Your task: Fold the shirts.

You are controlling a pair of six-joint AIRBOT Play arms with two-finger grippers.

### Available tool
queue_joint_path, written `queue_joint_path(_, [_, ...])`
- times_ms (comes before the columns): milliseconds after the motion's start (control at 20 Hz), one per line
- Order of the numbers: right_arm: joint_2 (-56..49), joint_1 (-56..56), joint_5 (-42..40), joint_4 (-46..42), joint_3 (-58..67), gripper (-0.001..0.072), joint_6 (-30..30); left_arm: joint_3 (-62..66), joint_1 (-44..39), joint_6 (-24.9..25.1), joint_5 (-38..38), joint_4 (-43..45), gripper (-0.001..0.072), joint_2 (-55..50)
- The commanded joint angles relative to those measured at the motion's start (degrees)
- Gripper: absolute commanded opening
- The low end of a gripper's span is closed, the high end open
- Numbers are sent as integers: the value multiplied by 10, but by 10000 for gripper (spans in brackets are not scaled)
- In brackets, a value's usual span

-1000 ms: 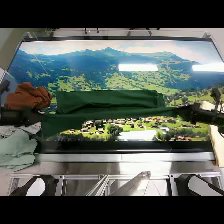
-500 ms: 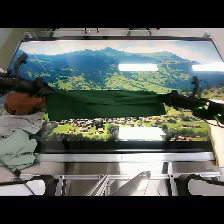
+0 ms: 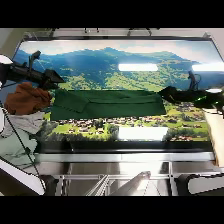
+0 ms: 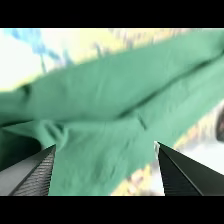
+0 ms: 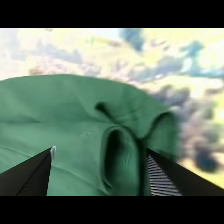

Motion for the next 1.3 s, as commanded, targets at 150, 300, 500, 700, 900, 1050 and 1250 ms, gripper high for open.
queue_joint_path(150, [-39, -20, 56, -130, 43, 648, 107, 125, 13, -84, -23, -2, 669, -14])
queue_joint_path(300, [-68, 15, 95, -80, 43, 636, 104, 91, 3, -86, -67, -3, 1, -7])
queue_joint_path(500, [-91, 61, 94, -10, 44, 179, 103, 25, -46, -73, -59, -2, 1, 16])
queue_joint_path(700, [-87, 56, 138, 32, 63, 22, 83, -51, -147, -69, -6, 5, 0, 27])
queue_joint_path(900, [-43, 42, 253, 46, 98, 22, 97, -113, -274, -82, 124, 72, 0, 25])
queue_joint_path(1050, [3, 36, 340, 116, 113, 22, 111, -120, -351, -126, 193, 104, 1, -1])
queue_joint_path(1250, [68, 63, 370, 214, 113, 22, 117, -38, -426, -162, 163, 103, 1, -89])
